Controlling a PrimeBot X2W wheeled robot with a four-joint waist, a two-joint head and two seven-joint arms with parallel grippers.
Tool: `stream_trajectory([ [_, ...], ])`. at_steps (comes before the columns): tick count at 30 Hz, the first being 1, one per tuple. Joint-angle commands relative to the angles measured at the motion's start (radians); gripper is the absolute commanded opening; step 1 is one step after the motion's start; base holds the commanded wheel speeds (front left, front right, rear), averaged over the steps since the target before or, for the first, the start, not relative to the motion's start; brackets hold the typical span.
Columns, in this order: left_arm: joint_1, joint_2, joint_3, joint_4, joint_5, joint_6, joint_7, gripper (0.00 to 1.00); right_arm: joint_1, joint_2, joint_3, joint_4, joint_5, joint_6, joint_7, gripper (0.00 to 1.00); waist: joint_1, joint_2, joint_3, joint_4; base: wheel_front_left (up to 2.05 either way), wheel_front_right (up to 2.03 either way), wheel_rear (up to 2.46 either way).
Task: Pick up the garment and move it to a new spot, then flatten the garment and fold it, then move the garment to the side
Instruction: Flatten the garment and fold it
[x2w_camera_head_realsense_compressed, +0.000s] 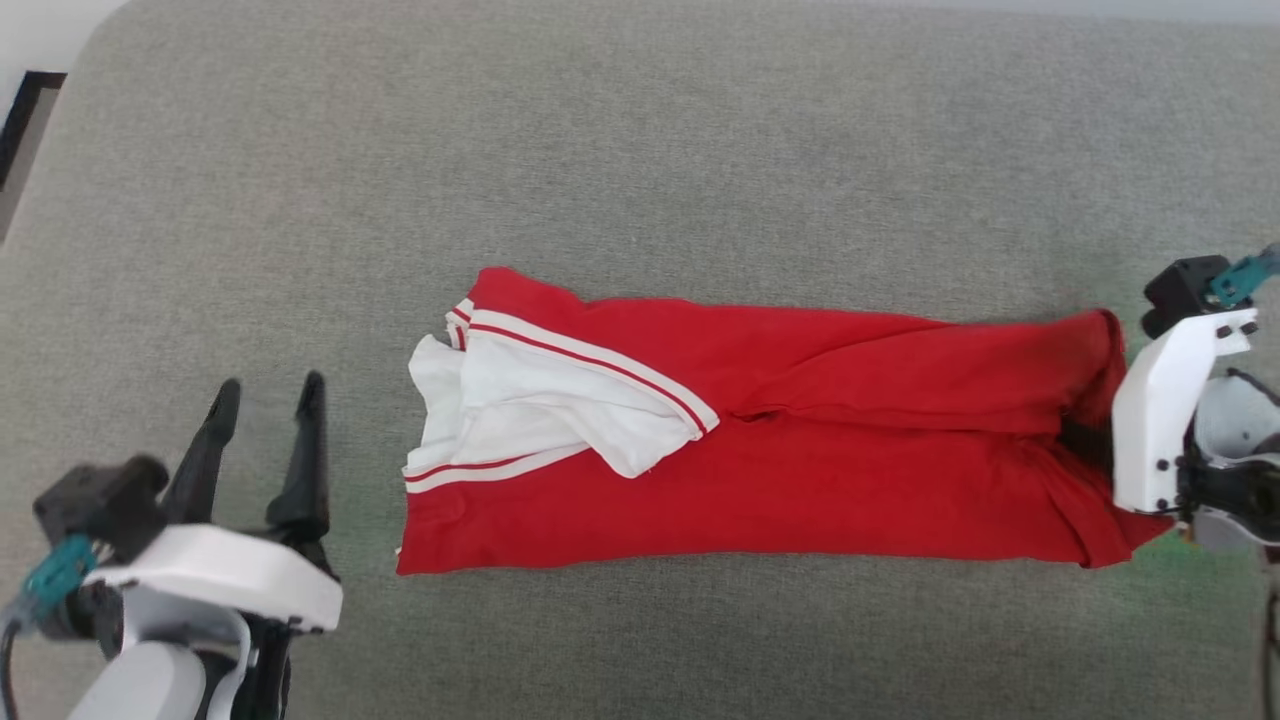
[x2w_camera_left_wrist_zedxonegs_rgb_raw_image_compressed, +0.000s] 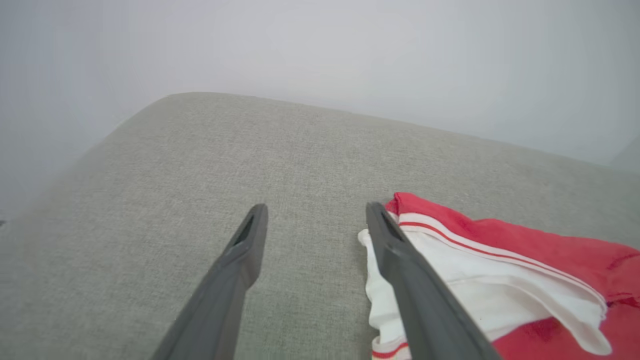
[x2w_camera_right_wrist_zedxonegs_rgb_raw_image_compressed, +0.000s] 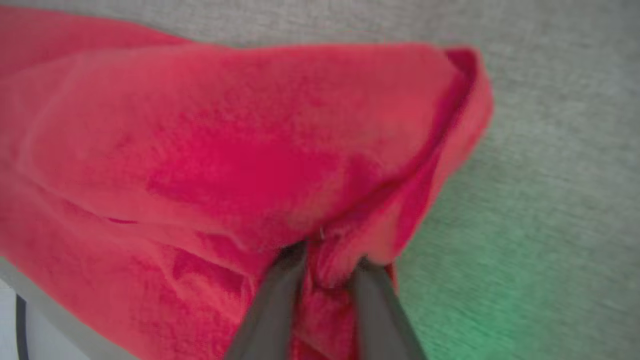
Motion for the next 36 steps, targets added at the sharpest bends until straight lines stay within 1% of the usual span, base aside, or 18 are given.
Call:
stream_trajectory([
  [1,0.018,-0.01,0.009,0.008,-0.014,-0.006,-0.019,1.0,0.038,0.05,0.05,0.026,0.02,0.007,0.002,0.0,0.0,-0.0001,-0.004,0.002,0.0,0.0,0.0],
  [2,0.027,-0.015,0.02,0.012,-0.011,-0.005,-0.037,1.0,0.032,0.036,0.048,0.022,0.029,0.007,-0.006,0.0,0.0,-0.0001,-0.006,0.002,0.0,0.0,0.0],
  [4,0.051,-0.032,0.034,0.02,-0.018,-0.015,-0.058,1.0,0.021,0.026,0.025,0.008,0.064,0.007,-0.032,0.0,0.0,-0.0001,-0.01,0.002,0.0,0.0,0.0],
  [6,0.072,-0.044,0.051,0.031,-0.014,-0.022,-0.072,1.0,0.009,0.001,0.009,-0.008,0.087,0.006,-0.047,0.0,0.0,-0.0001,-0.014,-0.001,0.0,0.0,0.0],
  [11,0.104,-0.093,0.083,0.05,-0.009,-0.049,-0.084,1.0,0.011,-0.075,-0.039,-0.012,0.123,0.004,-0.061,0.0,0.0,-0.0001,-0.025,-0.012,0.0,0.0,0.0],
  [13,0.11,-0.102,0.086,0.051,-0.004,-0.056,-0.086,1.0,0.012,-0.087,-0.048,-0.009,0.128,0.004,-0.063,0.0,0.0,-0.0001,-0.027,-0.014,0.0,0.0,0.0],
  [20,0.116,-0.159,0.122,0.055,0.034,-0.084,-0.087,1.0,0.025,-0.177,-0.139,0.048,0.142,0.004,-0.088,0.0,0.0,-0.0001,-0.028,-0.027,0.0,0.0,0.0],
  [25,0.125,-0.185,0.153,0.057,0.067,-0.104,-0.087,1.0,0.013,-0.23,-0.189,0.109,0.113,0.004,-0.116,0.0,0.0,-0.0001,-0.022,-0.038,0.0,0.0,0.0],
  [28,0.129,-0.196,0.17,0.06,0.076,-0.113,-0.087,1.0,-0.002,-0.238,-0.208,0.15,0.105,0.004,-0.133,0.0,0.0,-0.0001,-0.021,-0.046,0.0,0.0,0.0],
  [31,0.134,-0.207,0.18,0.065,0.09,-0.123,-0.087,1.0,-0.012,-0.241,-0.21,0.163,0.095,0.004,-0.138,0.0,0.0,-0.0001,-0.021,-0.056,0.0,0.0,0.0],
  [34,0.133,-0.216,0.19,0.067,0.102,-0.13,-0.087,1.0,-0.009,-0.224,-0.208,0.133,0.124,0.004,-0.133,0.0,0.0,-0.0001,-0.024,-0.064,0.0,0.0,0.0],
  [36,0.136,-0.219,0.197,0.066,0.107,-0.134,-0.087,1.0,0.002,-0.218,-0.206,0.088,0.146,0.004,-0.131,0.0,0.0,-0.0001,-0.028,-0.071,0.0,0.0,0.0],
])
